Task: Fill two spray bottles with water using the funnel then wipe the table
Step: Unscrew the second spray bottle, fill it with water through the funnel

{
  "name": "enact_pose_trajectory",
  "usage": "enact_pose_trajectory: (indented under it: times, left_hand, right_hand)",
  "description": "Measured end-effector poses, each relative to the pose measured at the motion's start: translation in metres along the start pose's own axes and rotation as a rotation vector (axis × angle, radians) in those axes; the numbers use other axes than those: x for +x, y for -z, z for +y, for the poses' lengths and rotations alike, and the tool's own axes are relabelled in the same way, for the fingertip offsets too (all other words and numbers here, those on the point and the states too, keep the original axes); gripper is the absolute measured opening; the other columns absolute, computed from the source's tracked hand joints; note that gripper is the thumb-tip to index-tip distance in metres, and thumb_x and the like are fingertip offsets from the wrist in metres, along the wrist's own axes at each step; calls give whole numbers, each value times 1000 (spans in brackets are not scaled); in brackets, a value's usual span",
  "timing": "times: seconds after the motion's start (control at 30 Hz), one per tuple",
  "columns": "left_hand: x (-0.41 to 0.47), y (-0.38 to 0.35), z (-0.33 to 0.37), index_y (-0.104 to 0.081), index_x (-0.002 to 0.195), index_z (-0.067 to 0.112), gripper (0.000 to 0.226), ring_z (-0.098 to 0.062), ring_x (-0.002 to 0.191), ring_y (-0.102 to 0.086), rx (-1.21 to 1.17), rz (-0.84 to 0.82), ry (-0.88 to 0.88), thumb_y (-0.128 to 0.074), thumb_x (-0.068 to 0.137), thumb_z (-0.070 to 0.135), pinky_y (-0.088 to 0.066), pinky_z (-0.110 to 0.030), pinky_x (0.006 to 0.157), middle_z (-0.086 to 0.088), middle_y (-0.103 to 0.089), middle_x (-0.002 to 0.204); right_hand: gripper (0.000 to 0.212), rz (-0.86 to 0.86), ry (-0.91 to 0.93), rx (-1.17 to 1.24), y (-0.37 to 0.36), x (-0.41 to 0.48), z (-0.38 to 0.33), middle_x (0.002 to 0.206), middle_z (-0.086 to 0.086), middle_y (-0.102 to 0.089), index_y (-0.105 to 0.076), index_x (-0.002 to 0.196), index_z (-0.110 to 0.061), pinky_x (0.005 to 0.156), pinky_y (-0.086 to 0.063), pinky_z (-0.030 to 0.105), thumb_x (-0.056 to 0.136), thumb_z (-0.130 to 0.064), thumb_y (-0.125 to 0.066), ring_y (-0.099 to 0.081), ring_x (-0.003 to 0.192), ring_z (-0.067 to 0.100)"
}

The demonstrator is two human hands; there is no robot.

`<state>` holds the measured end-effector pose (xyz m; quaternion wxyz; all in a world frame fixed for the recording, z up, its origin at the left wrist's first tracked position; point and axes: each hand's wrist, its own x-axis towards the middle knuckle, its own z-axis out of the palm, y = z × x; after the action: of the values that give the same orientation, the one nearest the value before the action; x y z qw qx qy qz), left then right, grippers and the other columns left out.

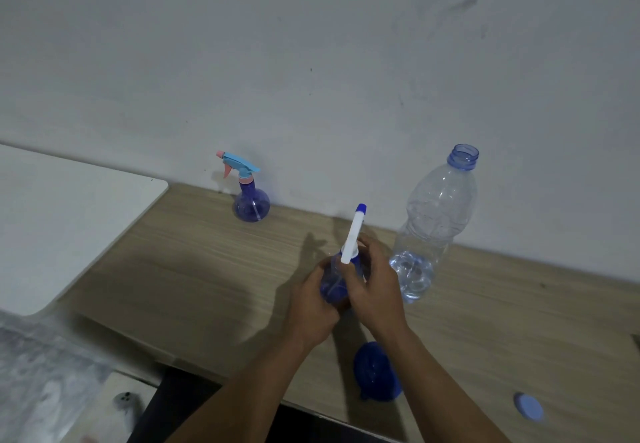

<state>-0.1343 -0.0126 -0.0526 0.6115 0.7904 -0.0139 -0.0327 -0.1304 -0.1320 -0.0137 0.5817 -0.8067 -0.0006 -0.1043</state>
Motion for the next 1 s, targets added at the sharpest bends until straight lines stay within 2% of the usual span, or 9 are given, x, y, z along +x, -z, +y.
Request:
enact_pose_trajectory:
  times: [0.13,0.3,0.4,0.47,0.6,0.77,0.83,0.9,1.0]
  left_hand:
    - [0,1,2,-55,114,51,56,1,92,-68,39,15,11,-79,73,22,-54,-17,76,18,-72,100]
    - [0,-2,-2,-57,116,47,54,-2,94,-69,74,-4,24,-77,68,34,-56,-21,79,16,-72,101]
    - [-3,-1,-3,-57,126,33,55,-5,97,-67,164,35,3,-73,78,9,-49,-8,75,16,-68,102]
    - [-5,1,0,-59,122,31,51,2,92,-64,200,77,-15,-72,80,4,-46,-4,73,19,-66,101]
    - [-3,0,0,-56,111,48,53,-4,99,-67,194,40,-1,-78,80,10,-52,-12,77,15,-69,106]
    - [-11,2,6,-57,127,29,53,1,92,-62,296,94,-29,-73,78,19,-47,-8,77,20,-65,102]
    - [-11,2,6,-54,132,28,57,-2,96,-63,314,84,-9,-72,79,18,-47,-12,80,18,-65,106]
    - [-10,3,8,-51,135,27,60,-3,103,-60,322,67,14,-73,81,15,-42,-12,83,18,-59,110]
    - [-13,11,12,-51,135,15,52,-13,118,-57,299,-26,52,-72,87,13,-38,-2,81,14,-53,113]
  right_hand:
    - [7,-23,2,-126,0,7,0,78,-7,-62,-60,95,-19,62,-44,22,94,-23,-66,-57,71,4]
    - [13,16,-11,-132,0,3,1,83,-8,-64,-58,97,-20,65,-49,25,93,-26,-70,-61,76,4]
    - [51,81,-78,31,-2,-6,-4,111,-27,-56,-44,122,-28,73,-50,10,85,-30,-80,-61,96,-14]
    - [65,75,-67,50,-3,-2,-7,120,-36,-48,-38,134,-33,79,-51,8,85,-31,-80,-58,102,-18]
    - [36,98,54,-102,-3,3,5,115,-20,-62,-56,121,-32,89,-56,32,91,-28,-75,-63,104,1]
    - [71,89,-65,23,-9,3,0,120,-27,-52,-39,135,-28,83,-50,11,80,-36,-83,-60,106,-3]
    - [79,58,-68,-3,-13,14,-4,121,-16,-54,-35,142,-26,86,-50,16,80,-44,-81,-60,102,2]
    - [67,-1,-71,-59,-17,23,-5,107,-1,-60,-41,141,-23,79,-52,24,86,-46,-74,-61,90,10]
    - [32,2,-47,-72,-15,27,-15,86,1,-61,-49,122,-23,63,-49,28,96,-33,-65,-62,72,16]
